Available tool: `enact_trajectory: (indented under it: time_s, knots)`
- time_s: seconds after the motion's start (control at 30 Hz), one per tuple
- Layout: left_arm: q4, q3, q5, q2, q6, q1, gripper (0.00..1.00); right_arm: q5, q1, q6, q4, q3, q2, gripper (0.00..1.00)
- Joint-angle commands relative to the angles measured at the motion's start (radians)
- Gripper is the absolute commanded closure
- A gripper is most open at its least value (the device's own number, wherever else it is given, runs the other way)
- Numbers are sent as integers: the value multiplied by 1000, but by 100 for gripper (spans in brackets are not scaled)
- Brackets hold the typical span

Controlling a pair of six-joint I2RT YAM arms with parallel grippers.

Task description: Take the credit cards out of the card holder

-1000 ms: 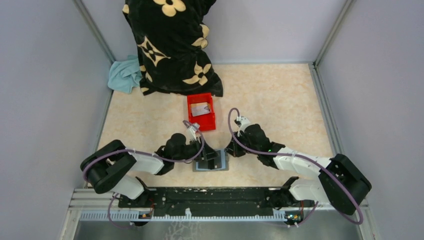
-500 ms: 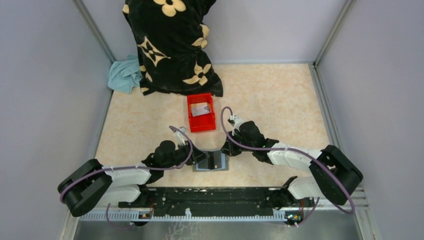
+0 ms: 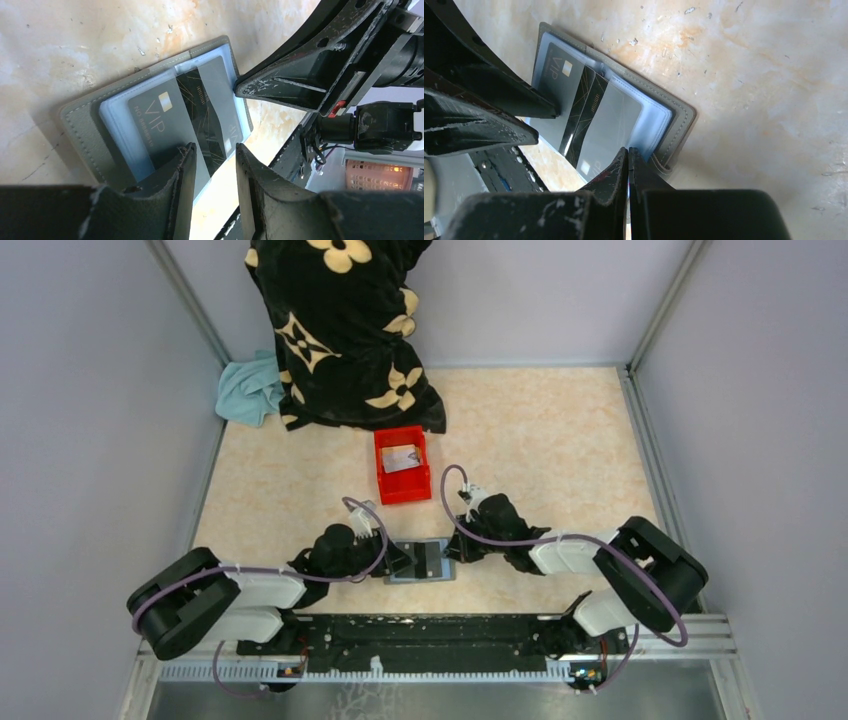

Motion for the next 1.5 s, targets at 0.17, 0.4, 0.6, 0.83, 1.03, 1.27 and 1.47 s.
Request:
enact_trajectory:
  time_s: [0.17, 0.4, 0.6, 0.83, 1.03, 1.27, 1.47]
  knots:
    - [101, -7, 39, 53, -11, 8, 58, 44, 10, -20, -48, 0, 48, 100]
    - [117, -16, 36, 59, -15, 7, 65, 0, 11, -20, -40, 19, -56, 100]
    - [116, -24, 33, 21, -1, 7, 100, -24, 49, -17, -24, 92, -43, 100]
    - [28, -28, 0, -102, 32, 7, 100, -53, 102, 35, 105, 148, 86, 100]
    - [-189, -35, -85, -220, 91, 8, 100, -62, 103, 54, 145, 151, 125, 100]
    - [-160, -74, -125, -176, 106, 9, 100, -67, 102, 55, 142, 157, 125, 100]
    - [-118, -63, -133, -44, 95, 11, 100, -50, 102, 59, 134, 157, 123, 92]
